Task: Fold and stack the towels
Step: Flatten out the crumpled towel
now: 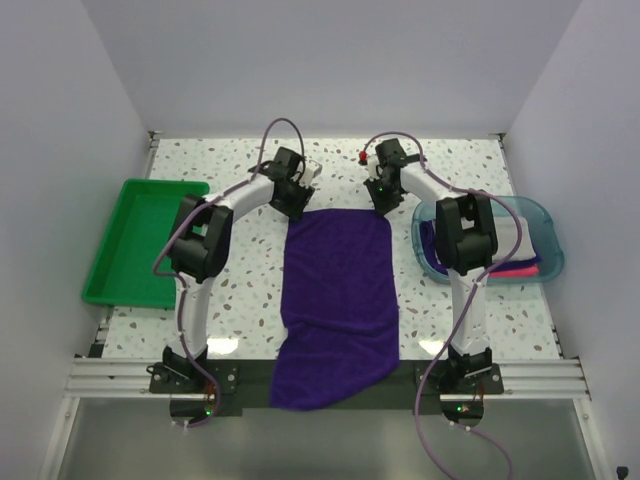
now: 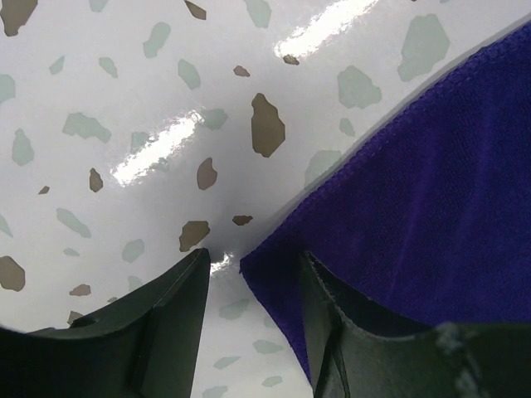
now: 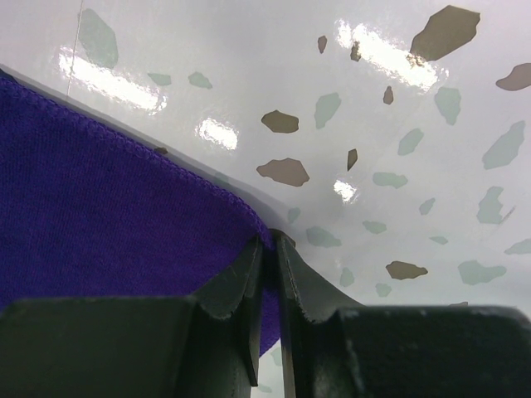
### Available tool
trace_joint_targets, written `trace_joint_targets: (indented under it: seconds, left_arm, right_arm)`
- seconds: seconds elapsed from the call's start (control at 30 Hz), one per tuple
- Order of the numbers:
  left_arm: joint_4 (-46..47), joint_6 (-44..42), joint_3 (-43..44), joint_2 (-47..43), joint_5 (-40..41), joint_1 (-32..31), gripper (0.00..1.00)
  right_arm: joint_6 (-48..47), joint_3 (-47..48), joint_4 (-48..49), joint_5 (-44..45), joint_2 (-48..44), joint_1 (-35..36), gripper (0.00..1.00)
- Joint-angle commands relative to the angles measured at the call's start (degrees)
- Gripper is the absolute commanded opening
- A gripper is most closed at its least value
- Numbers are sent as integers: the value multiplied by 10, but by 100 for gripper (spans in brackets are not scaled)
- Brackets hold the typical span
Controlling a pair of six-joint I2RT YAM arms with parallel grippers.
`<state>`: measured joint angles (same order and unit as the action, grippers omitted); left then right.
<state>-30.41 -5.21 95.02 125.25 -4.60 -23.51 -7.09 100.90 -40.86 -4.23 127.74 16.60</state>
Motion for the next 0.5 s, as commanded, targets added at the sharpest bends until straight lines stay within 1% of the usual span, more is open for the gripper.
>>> trace_joint_targets:
  seconds: [0.0,0.03,0.07,0.13,0.17,0.2,0.23,0.33,0.37,0.4,0.47]
  left_arm:
    - [-49,3,-8,26,27,-29,50]
    - [-48,3,-11,28,28,-32,50]
    - [-47,11,-14,32,26,-35,44]
    - [-49,20,-21,39,17,-35,39]
    - [-57,25,-21,48,13,-35,34]
    - [-60,27,-21,53,13,-35,32]
    - [-61,28,-19,57,16,-35,24]
    - [-58,31,-15,62,36,-30,10]
    - [-58,29,-12,60,45,-23,2]
    - [-58,29,1,57,61,-17,0]
    - [-65,25,21,45,98,-2,0]
  right_arm:
    - [-5,-29,-43,25,6,0,14]
    - [-5,-30,-42,26,6,1,14]
    - [-5,-31,-41,27,3,0,14]
    - [-5,-36,-40,28,1,0,14]
    - [-4,-36,-40,28,0,0,14]
    - [-4,-38,-39,28,-1,0,14]
    - [-3,-38,-37,28,-1,0,14]
    - [0,-31,-36,26,-4,0,13]
    - [2,-28,-35,26,-5,0,12]
    - [5,-24,-33,31,-7,1,9]
    - [19,-11,-22,35,-26,0,4]
